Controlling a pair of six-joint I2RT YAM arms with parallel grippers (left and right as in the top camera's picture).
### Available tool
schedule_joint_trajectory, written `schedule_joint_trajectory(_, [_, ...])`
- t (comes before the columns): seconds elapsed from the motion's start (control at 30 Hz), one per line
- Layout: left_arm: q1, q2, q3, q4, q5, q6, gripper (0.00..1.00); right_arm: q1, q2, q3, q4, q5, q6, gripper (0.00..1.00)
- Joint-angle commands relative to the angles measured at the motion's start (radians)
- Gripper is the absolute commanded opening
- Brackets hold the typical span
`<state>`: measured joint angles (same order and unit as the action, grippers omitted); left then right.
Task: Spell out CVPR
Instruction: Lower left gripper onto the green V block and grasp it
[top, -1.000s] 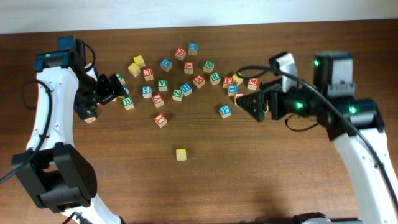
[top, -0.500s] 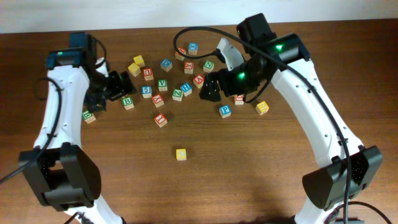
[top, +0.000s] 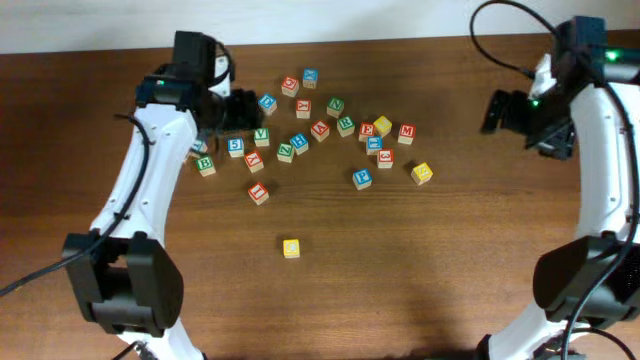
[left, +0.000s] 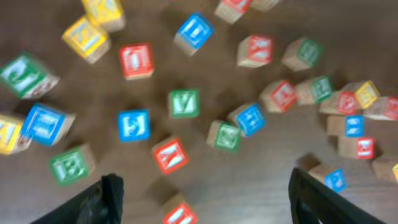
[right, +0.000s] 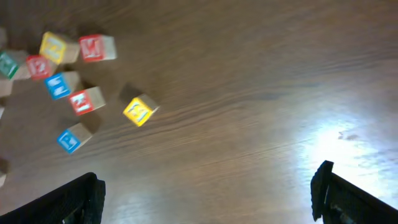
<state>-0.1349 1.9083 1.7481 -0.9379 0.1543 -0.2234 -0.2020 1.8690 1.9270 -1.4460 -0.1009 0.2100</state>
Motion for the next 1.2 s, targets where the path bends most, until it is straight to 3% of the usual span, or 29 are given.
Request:
schedule_joint_trajectory(0.0, [-0.063,-0.006,0.007,0.098,-0.058,0.011,0.77,-0.035,-0.010,-0.006,0.000,0.008,0.009,0.98])
schedule_joint_trajectory(0.1, [-0.137,0.039,0.007,0.171,-0.278,0.009,0.80,-0.035,-0.010,-0.006,0.002,0.008,0.009,0.98])
schedule_joint_trajectory(0.23, [-0.140,0.161,0.007,0.212,-0.293,-0.026,0.73,-0.035,-0.010,-0.006,0.002,0.008,0.009,0.98])
schedule_joint_trajectory(0.27, [-0.126,0.193,0.007,0.211,-0.301,-0.149,0.72,-0.035,-0.010,-0.006,0.002,0.008,0.009,0.98])
schedule_joint_trajectory(0.3, [-0.121,0.212,0.007,0.212,-0.271,-0.173,0.72,-0.035,-0.010,-0.006,0.002,0.008,0.009,0.98])
schedule_joint_trajectory(0.4, [-0.119,0.254,0.007,0.231,-0.258,-0.172,0.66,-0.035,-0.010,-0.006,0.002,0.008,0.009,0.98])
schedule_joint_trajectory(0.43, [-0.119,0.259,0.007,0.238,-0.268,-0.173,0.60,-0.035,-0.010,-0.006,0.002,0.008,0.009,0.98])
schedule_joint_trajectory(0.6, [-0.119,0.310,0.007,0.265,-0.306,-0.172,0.68,-0.035,-0.010,-0.006,0.002,0.008,0.009,0.98])
schedule_joint_trajectory(0.67, [-0.119,0.328,0.007,0.253,-0.305,-0.172,0.63,-0.035,-0.010,-0.006,0.002,0.008,0.009,0.98])
schedule_joint_trajectory(0.77, [-0.103,0.367,0.007,0.246,-0.275,-0.167,0.63,-0.035,-0.010,-0.006,0.002,0.008,0.009,0.99])
schedule_joint_trajectory(0.9, [-0.089,0.370,0.007,0.272,-0.222,-0.074,0.58,-0.035,-0.010,-0.006,0.002,0.008,0.009,0.98])
schedule_joint_trajectory(1.1, [-0.092,0.370,0.007,0.287,-0.221,-0.074,0.37,-0.035,-0.010,-0.006,0.002,0.008,0.009,0.98])
schedule_joint_trajectory(1.17, [-0.092,0.370,0.007,0.282,-0.221,-0.074,0.38,-0.035,-0.010,-0.006,0.002,0.008,0.009,0.98])
